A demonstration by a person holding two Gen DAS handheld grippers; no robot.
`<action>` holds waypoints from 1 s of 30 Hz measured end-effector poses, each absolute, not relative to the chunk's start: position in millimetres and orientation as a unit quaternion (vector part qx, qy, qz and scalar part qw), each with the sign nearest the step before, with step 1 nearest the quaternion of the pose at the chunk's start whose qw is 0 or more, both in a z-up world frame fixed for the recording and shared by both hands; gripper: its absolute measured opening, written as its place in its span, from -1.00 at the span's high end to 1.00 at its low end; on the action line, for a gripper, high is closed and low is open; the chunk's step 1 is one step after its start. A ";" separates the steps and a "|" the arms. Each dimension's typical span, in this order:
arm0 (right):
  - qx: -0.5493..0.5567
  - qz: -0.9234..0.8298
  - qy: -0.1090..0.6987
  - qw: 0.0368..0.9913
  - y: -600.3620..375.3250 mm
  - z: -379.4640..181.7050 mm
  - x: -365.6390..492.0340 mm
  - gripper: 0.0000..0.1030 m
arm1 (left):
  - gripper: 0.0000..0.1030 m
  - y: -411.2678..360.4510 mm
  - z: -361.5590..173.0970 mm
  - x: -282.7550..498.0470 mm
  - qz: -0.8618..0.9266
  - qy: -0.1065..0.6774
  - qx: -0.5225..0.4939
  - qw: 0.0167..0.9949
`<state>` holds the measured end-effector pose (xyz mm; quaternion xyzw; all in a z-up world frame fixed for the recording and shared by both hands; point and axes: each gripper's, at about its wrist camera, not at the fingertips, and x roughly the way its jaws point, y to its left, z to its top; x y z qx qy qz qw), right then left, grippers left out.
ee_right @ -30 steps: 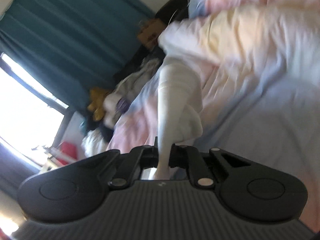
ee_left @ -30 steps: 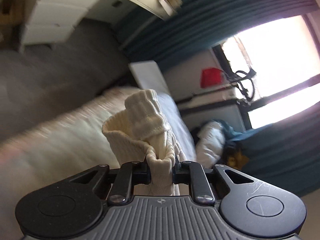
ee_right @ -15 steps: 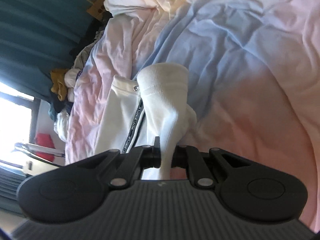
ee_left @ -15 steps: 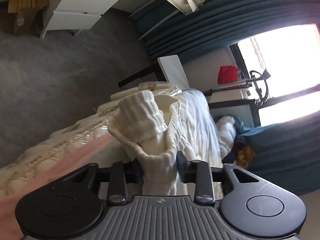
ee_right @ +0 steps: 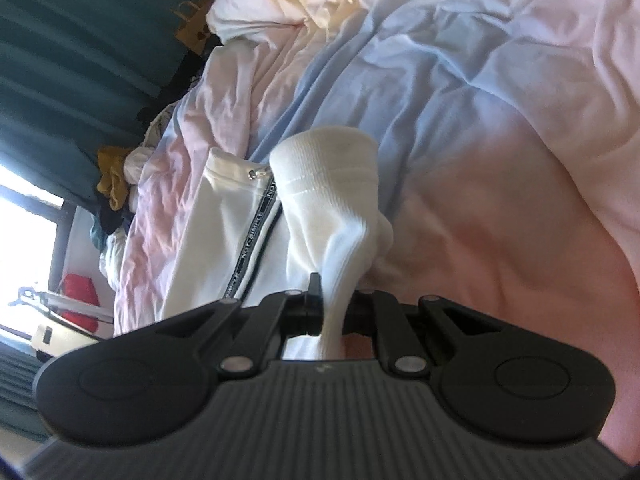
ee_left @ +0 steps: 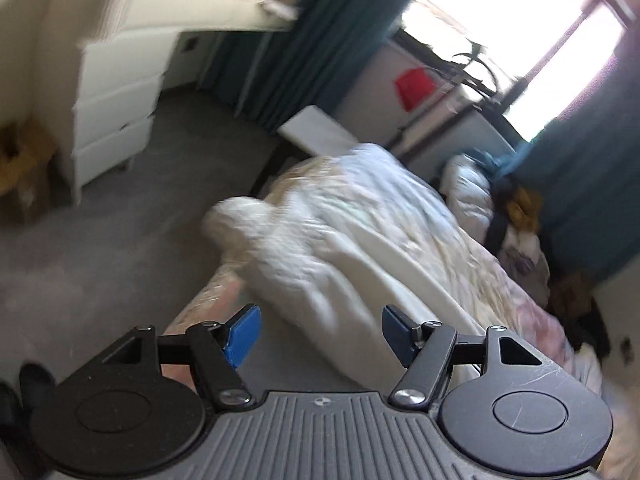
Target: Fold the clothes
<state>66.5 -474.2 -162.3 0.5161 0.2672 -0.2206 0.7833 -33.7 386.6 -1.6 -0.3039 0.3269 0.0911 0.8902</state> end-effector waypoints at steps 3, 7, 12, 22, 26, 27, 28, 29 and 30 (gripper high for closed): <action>0.505 -0.216 0.268 0.791 -473.3 -160.8 66.1 0.83 | -0.33 346.0 8.3 -21.2 0.067 0.323 -0.269 0.905; 0.499 -0.209 0.267 0.797 -473.9 -159.6 64.3 0.83 | -0.33 280.7 12.0 6.2 0.036 0.326 -0.226 0.917; 0.462 -0.205 0.276 0.817 -469.8 -154.3 68.3 0.83 | -0.36 197.1 -1.9 58.3 -0.003 0.334 -0.183 0.925; 0.453 -0.179 0.258 0.834 -473.1 -157.0 61.7 0.83 | -0.35 111.2 -85.5 149.2 0.001 0.361 -0.119 0.925; 0.475 -0.161 0.238 0.831 -477.9 -159.0 52.8 0.83 | -0.35 103.7 -107.8 157.7 0.016 0.375 -0.085 0.923; 0.479 -0.158 0.236 0.830 -478.9 -159.9 51.9 0.83 | -0.38 101.8 -108.5 157.8 0.016 0.375 -0.081 0.924; 0.480 -0.158 0.237 0.830 -479.6 -161.3 52.7 0.83 | -0.42 99.7 -109.2 157.8 0.016 0.374 -0.077 0.924; 0.479 -0.158 0.240 0.829 -480.2 -163.0 53.9 0.83 | -0.42 95.5 -109.9 157.1 0.014 0.372 -0.069 0.926; 0.479 -0.159 0.242 0.829 -480.8 -164.7 55.1 0.83 | -0.43 92.4 -110.8 156.7 0.018 0.374 -0.058 0.925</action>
